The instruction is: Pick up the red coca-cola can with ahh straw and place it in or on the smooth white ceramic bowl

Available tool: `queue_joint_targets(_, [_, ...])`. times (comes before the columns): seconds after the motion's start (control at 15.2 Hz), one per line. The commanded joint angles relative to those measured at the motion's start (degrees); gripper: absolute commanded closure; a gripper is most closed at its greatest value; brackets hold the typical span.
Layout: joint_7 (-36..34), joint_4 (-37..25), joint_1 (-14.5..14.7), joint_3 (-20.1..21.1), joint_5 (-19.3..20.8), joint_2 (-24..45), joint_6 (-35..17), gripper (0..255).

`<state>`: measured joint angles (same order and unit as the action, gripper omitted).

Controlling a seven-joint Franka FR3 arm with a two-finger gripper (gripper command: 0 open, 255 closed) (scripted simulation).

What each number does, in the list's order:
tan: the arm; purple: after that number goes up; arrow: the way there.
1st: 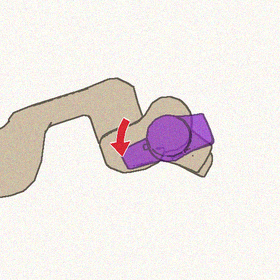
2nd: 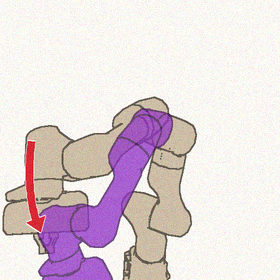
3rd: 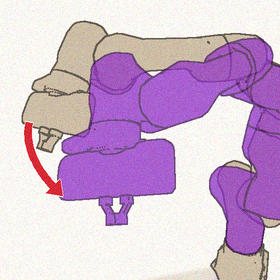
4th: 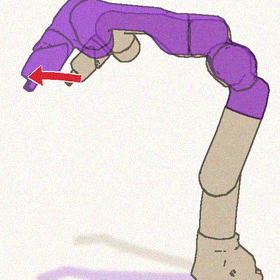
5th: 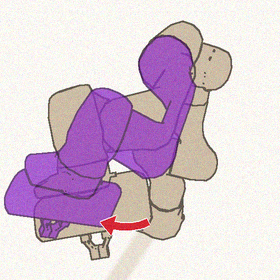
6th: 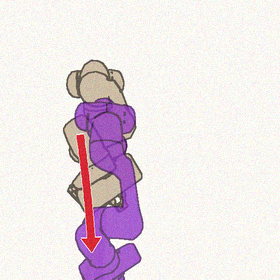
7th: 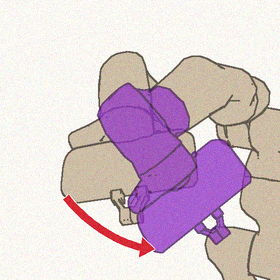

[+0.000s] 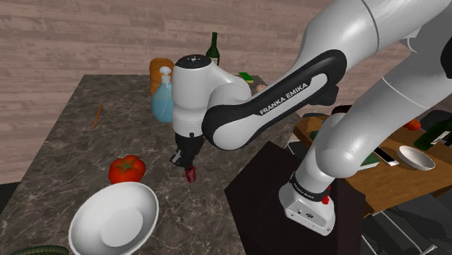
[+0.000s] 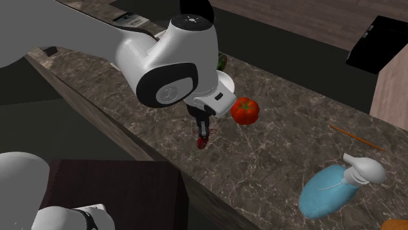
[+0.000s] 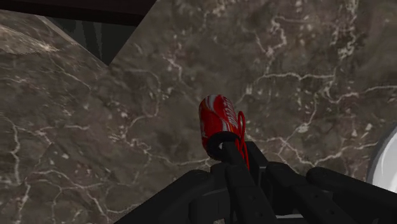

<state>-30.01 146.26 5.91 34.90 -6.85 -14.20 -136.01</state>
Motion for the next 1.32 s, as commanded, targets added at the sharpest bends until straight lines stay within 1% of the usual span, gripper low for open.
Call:
queue_joint_targets(0.0, [0.5, -0.6, 0.2, -0.4, -0.6, -1.1, 1.6, 255])
queue_joint_targets(0.53, [2.3, -3.7, 1.1, -2.2, -2.2, -5.4, 8.7, 255])
queue_joint_targets(1.25, [3.6, -9.2, 1.5, -4.3, -2.9, -9.5, 18.1, 255])
